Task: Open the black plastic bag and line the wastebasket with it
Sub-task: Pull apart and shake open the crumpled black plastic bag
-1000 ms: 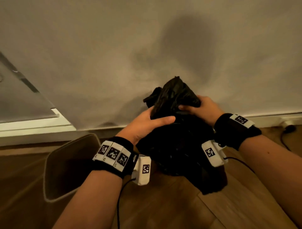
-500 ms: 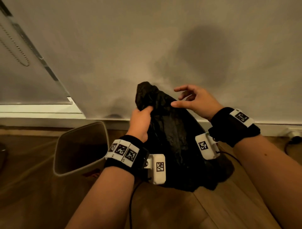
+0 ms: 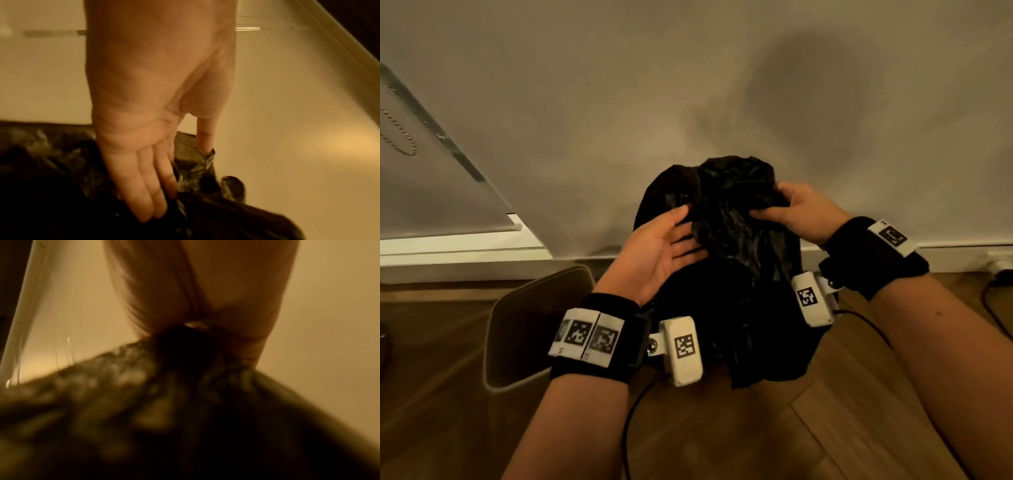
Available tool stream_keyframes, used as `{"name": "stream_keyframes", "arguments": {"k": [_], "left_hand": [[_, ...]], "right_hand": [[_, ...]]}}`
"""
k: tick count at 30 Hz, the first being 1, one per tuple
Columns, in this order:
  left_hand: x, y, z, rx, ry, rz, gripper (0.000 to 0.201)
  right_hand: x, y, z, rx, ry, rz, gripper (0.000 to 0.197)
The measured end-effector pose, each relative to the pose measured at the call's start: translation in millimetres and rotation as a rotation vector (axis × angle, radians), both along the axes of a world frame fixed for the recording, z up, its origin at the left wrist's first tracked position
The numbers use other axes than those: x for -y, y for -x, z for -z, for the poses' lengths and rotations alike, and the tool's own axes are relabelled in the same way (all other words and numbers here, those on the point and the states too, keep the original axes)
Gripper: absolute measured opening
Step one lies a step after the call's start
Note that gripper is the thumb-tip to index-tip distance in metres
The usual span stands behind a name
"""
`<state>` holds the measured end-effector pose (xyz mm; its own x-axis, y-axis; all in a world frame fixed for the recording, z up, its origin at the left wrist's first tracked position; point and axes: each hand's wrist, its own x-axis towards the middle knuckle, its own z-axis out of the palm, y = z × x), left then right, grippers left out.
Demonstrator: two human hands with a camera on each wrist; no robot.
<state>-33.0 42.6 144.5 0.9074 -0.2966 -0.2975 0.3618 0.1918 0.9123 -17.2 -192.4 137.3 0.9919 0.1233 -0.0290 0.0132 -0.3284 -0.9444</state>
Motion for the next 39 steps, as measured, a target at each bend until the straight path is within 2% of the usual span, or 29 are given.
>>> {"name": "stream_keyframes", "arguments": {"k": [3,5,8,12,16,19,21,23,25,26,27,29,32,35,36,37,39], "left_hand": [[0,-3,-3,0.081,-0.047,0.017,0.045],[14,-3,0,0.089,-0.053,0.060,0.051],[34,-3,12,0.123,-0.139,-0.018,0.027],[18,-17,24,0.116,-0.198,-0.129,0.014],[-9,-31,35,0.112,-0.329,-0.209,0.020],[-9,-28,32,0.110,-0.285,-0.183,0.022],[-3,-23,23,0.192,-0.369,-0.194,0.025],[-1,-21,14,0.373,-0.637,-0.207,0.044],[-6,-23,8,0.535,-0.770,-0.261,0.046],[-9,-24,5,0.550,-0.774,-0.301,0.042],[-11,-23,3,0.523,-0.696,-0.325,0.037],[-8,-22,2,0.410,-0.449,-0.304,0.028],[24,-9,-3,0.288,-0.264,-0.115,0.029],[52,3,-6,0.256,-0.167,0.062,0.028],[57,7,-7,0.253,-0.166,0.121,0.032],[57,9,-7,0.268,-0.201,0.183,0.037],[49,8,-7,0.298,-0.238,0.239,0.043]], "right_hand": [[6,3,-1,-0.014,-0.044,0.005,0.018],[4,2,6,-0.052,0.011,-0.052,0.011],[4,1,10,-0.070,0.028,-0.056,0.008],[28,-3,9,-0.038,-0.092,0.115,0.010],[52,-7,16,-0.015,-0.162,0.225,0.009],[55,-11,16,-0.010,-0.210,0.236,0.009],[52,-13,14,-0.004,-0.218,0.202,0.013],[51,-14,11,0.020,-0.195,0.161,0.019],[54,-14,8,0.073,-0.186,0.184,0.025],[57,-13,5,0.094,-0.197,0.208,0.030],[60,-12,3,0.107,-0.214,0.213,0.038],[60,-9,0,0.093,-0.245,0.132,0.061],[41,-2,-3,-0.005,-0.261,-0.109,0.097],[13,1,-2,-0.014,-0.153,-0.260,0.111],[6,2,-2,0.019,-0.067,-0.257,0.104],[2,2,-2,0.057,0.022,-0.232,0.089],[2,3,-3,0.101,0.121,-0.173,0.045]]}}
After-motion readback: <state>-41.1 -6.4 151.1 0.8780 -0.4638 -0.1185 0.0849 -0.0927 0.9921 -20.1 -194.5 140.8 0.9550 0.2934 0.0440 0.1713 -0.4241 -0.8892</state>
